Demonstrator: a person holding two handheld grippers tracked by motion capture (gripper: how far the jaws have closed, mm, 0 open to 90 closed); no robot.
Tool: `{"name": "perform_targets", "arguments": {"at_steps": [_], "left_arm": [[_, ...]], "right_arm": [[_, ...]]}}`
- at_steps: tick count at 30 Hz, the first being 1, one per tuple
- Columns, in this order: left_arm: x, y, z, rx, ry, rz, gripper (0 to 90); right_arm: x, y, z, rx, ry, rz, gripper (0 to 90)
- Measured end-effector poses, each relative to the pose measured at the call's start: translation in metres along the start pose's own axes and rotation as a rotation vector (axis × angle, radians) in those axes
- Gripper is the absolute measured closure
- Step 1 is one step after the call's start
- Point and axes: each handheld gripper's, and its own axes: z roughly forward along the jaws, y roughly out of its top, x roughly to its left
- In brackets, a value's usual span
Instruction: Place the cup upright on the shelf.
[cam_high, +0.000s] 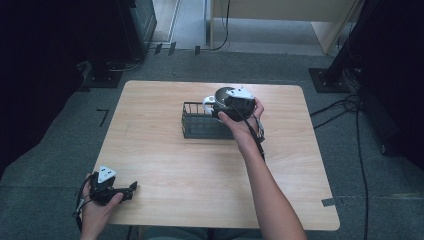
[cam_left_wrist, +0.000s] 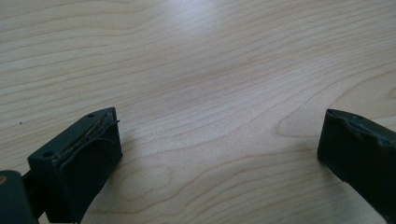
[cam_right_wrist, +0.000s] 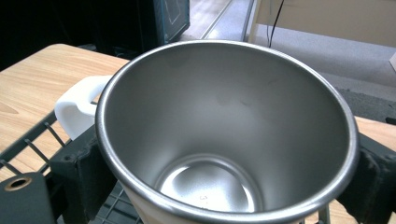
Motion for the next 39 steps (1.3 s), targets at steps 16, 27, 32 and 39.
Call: {"name": "perform_targets", "arguments": {"at_steps": [16,27,32,39], "left_arm": [[0.0,0.0,0.0,0.001,0.003,0.004,0.0],[0.0,0.0,0.0,0.001,0.003,0.004,0.0],[0.0,0.0,0.0,0.001,0.003,0.004,0.0],[0.0,0.0,0.0,0.001,0.003,0.004,0.0]], "right_arm": [[-0.002,-0.022,0.011,0.039,-0.003,0.007,7.1],[-0.005,-0.023,0.012,0.07,0.008,0.026,6.6],[-0.006,-0.023,0.011,0.079,0.028,0.018,5.0],[-0.008,-0.023,0.005,0.101,0.065,0.003,0.0]]}}
